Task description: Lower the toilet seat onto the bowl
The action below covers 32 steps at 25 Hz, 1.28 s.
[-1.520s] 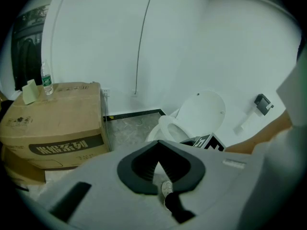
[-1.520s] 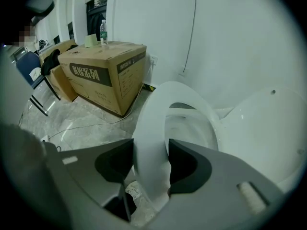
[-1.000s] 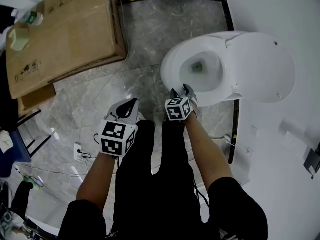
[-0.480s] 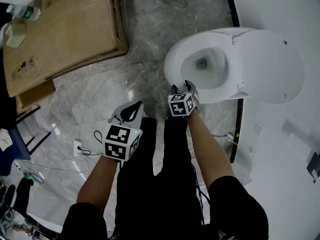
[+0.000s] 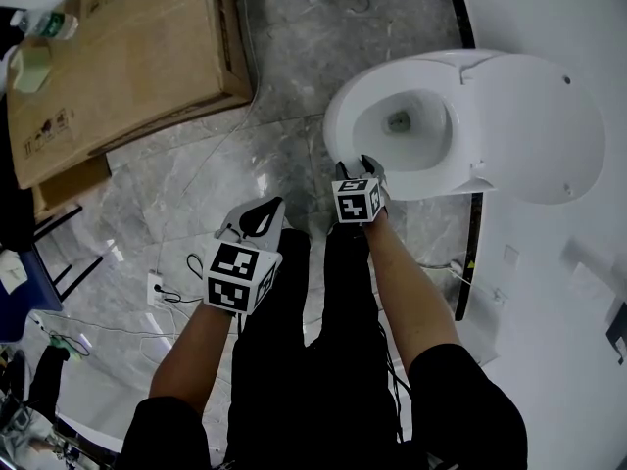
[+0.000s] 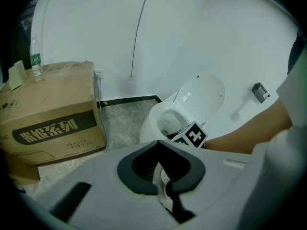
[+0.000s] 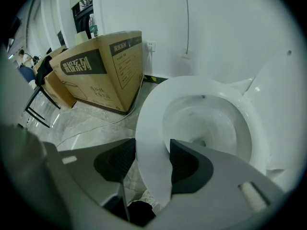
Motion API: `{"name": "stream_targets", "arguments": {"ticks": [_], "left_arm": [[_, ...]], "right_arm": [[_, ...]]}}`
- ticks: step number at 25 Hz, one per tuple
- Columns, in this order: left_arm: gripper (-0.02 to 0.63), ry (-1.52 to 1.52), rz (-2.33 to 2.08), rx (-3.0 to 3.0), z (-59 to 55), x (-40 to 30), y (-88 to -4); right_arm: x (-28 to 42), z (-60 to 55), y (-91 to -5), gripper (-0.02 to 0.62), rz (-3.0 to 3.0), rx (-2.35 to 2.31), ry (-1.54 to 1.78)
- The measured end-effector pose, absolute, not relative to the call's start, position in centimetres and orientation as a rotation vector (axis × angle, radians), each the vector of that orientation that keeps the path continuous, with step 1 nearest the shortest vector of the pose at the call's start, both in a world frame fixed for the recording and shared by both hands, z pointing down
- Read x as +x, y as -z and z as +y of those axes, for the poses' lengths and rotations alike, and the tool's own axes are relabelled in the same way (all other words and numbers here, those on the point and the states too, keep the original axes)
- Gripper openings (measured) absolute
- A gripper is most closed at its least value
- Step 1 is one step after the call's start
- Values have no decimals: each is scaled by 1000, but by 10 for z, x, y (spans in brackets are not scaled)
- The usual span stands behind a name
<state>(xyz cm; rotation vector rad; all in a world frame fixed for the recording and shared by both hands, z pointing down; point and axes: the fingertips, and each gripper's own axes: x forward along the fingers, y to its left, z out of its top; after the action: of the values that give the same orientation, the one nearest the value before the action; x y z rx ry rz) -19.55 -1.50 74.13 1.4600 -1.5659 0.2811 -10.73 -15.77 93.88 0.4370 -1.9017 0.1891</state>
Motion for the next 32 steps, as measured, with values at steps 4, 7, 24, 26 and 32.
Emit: {"name": "stream_targets", "arguments": {"ticks": [4,7,24,26,32], "left_arm": [[8,-287,-1553,1466,-19,-185,-744],[8,-285,-1548,1475,-23,-179,-744],[8,-299,-1567,1475,-41,-164,-739],[8,-296,-1587,1475,-46,-167,-730],[8,-263,-1674,1455,-65,-177,-685]], "right_arm": [[-108,-158,-942,232,-1908,438,-248],[-108,-159,-945,232,-1910,423,-276],[-113,-167,-916,183,-2035,447,-374],[-119,-173,-892,147,-2077,476,-365],[-125,-186,-805,8,-2165,533,-302]]}}
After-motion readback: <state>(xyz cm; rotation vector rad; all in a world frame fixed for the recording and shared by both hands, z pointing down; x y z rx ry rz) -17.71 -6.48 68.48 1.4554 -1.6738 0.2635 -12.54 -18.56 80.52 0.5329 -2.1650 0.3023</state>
